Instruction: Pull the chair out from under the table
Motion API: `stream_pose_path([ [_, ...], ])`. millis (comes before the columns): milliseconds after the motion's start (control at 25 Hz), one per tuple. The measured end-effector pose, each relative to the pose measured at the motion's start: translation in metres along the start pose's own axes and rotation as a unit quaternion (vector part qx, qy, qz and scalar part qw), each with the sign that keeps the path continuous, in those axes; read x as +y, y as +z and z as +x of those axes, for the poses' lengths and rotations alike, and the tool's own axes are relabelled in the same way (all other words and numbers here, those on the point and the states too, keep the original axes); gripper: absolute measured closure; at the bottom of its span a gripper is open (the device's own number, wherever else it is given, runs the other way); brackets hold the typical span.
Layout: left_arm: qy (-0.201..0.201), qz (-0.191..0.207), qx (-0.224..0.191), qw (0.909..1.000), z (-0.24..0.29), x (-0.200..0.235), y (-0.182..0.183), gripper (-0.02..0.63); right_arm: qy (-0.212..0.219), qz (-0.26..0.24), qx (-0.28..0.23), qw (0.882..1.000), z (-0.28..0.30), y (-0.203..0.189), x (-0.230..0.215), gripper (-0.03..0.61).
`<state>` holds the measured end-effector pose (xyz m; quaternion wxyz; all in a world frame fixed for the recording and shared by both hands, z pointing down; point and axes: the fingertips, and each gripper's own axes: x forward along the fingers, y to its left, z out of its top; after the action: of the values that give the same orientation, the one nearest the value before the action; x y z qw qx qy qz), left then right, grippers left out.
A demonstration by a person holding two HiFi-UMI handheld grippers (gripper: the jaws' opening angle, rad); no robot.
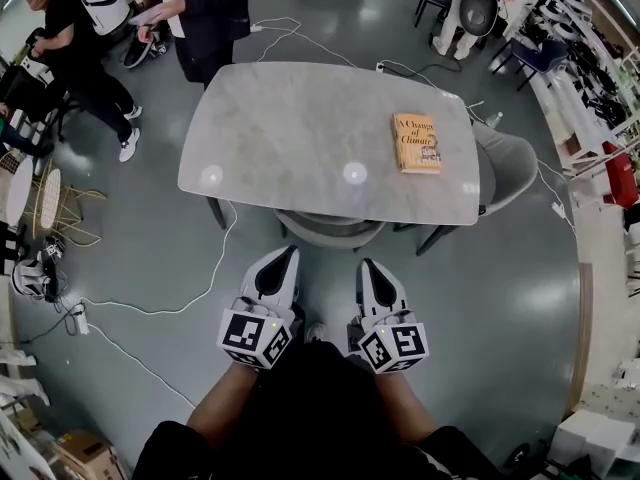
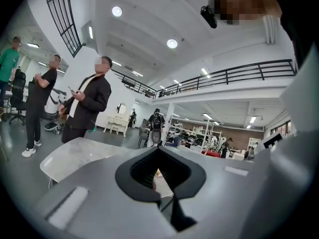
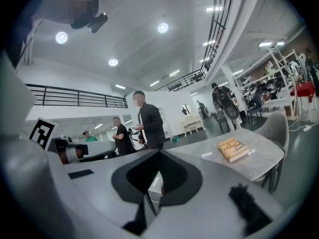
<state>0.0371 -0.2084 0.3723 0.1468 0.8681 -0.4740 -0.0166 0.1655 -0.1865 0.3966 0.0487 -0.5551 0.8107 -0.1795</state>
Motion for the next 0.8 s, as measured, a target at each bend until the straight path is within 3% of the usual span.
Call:
stream_pose_path([
  [440, -0.014, 0.003, 0.017, 0.9998, 0.052, 0.043, 0.013, 0.607, -0.017, -0.013, 0.022, 1.000, 0.063, -0.001, -0.017, 0.563],
  [800, -0.021, -0.001, 0.037, 0.9991, 0.087, 0.078, 0.008, 0.607, -0.017, -0.018, 0.076, 0.997, 0.110, -0.038, -0.031, 0.560],
])
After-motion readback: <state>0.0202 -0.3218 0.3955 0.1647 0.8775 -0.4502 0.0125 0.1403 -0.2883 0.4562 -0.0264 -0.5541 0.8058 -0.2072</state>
